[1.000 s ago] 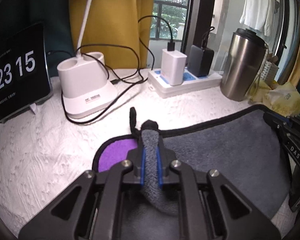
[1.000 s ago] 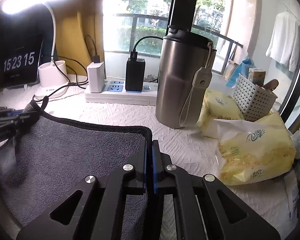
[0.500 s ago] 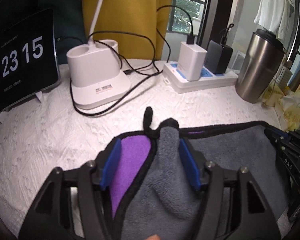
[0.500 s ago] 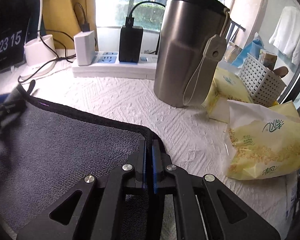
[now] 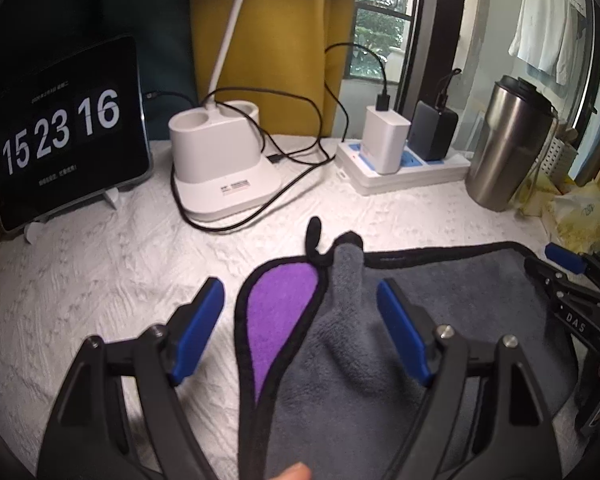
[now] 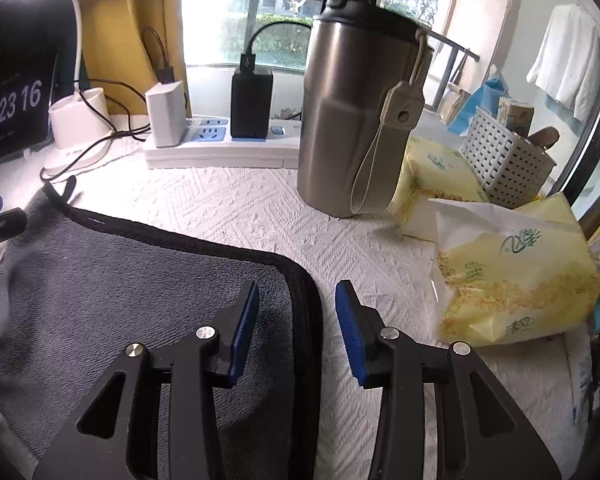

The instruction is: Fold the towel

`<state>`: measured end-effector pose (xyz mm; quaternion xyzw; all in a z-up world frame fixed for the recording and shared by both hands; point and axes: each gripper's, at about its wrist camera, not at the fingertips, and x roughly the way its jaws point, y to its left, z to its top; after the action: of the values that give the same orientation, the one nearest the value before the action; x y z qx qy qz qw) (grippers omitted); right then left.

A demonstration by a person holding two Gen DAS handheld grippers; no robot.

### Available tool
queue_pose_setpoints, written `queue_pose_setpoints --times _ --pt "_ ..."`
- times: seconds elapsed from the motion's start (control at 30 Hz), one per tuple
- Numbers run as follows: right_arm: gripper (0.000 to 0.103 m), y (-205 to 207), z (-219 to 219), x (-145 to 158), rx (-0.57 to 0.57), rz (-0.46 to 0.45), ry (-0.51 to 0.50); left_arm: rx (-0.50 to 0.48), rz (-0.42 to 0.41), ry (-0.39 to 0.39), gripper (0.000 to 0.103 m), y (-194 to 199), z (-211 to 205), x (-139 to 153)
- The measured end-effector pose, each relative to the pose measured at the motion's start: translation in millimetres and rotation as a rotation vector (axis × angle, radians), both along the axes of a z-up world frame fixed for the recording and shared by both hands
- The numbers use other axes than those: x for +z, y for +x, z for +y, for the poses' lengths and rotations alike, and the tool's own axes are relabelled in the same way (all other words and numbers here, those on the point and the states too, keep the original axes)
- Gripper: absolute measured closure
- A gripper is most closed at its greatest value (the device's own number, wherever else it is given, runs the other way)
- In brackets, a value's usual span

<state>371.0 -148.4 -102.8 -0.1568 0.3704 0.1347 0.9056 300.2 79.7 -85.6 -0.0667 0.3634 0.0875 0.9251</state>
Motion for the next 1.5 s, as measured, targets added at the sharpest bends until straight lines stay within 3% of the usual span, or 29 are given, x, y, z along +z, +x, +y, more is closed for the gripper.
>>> queue_pose_setpoints --times 0.57,1.5 --pt "0.058 -60.1 -2.4 38.0 0.027 -0.068 0.031 -0.03 -0.065 -0.012 0.023 -53.3 -14.9 31.1" --pt "0.058 -137.4 -16.5 70.7 0.039 -0.14 0.067 -0.094 -0.139 0.004 0.023 -133.1 -50.0 60.5"
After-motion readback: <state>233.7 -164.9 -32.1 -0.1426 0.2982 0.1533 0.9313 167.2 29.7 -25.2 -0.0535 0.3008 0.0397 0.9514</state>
